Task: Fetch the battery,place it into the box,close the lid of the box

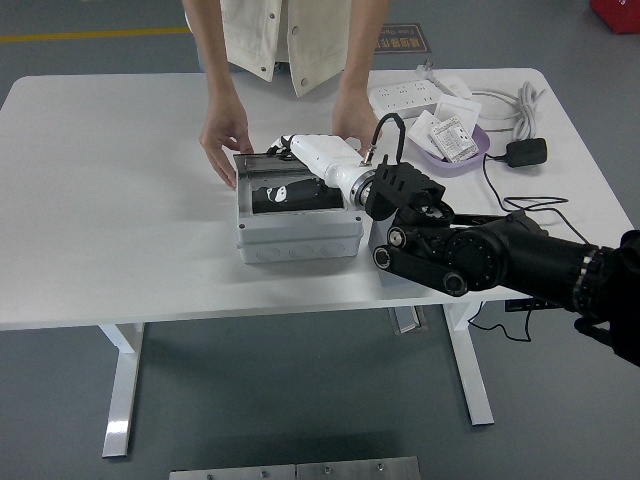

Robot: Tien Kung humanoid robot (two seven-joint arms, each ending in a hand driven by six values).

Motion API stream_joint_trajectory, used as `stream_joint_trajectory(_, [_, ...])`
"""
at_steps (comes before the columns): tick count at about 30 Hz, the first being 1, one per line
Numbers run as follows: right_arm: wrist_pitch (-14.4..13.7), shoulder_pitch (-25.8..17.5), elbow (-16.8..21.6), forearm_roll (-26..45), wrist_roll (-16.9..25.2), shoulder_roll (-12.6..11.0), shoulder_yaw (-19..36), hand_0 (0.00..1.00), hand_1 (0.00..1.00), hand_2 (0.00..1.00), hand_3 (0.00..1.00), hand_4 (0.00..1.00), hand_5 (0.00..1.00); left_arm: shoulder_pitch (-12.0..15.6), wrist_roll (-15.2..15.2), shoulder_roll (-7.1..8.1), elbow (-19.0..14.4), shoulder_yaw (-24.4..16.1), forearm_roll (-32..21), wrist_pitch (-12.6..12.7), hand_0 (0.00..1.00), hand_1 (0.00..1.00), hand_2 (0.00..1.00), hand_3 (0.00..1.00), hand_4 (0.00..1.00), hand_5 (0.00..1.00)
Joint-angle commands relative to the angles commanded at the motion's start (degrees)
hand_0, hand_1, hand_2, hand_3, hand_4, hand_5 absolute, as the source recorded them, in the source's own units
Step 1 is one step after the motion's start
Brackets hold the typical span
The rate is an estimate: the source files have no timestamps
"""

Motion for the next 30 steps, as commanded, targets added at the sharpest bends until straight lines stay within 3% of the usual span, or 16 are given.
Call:
stream_joint_trajectory(6, [0.86,0.25,2.38,-2.09,-0.85,-0.74,1.31,0.876,0.776,0.787,0.812,0.81,0.593,0.06,-0.09,-0.05,0.0,0.13,-0.22,0.02,0.629,0.778,0.742,0.747,0.663,0.201])
stream_joint_trajectory(20, [1.75,-0.14,3.68,-2.19,-1.44,-1.81,1.29,0.875,0.775,0.786,0.82,0.813,0.597,0.48,-0.16,-0.1,0.0,0.47,-0.77,0.05,0.629,0.778,0.742,0.746,0.663,0.201])
stream_joint_trajectory(30, [3.25,-1.54,7.54,-4.26,-2.68,-3.62,1.42,0.845,0.768,0.785,0.82,0.816,0.617,0.54,-0.45,-0.06,0.0,1.15,-1.62,0.11,0.629,0.778,0.742,0.746,0.662,0.2])
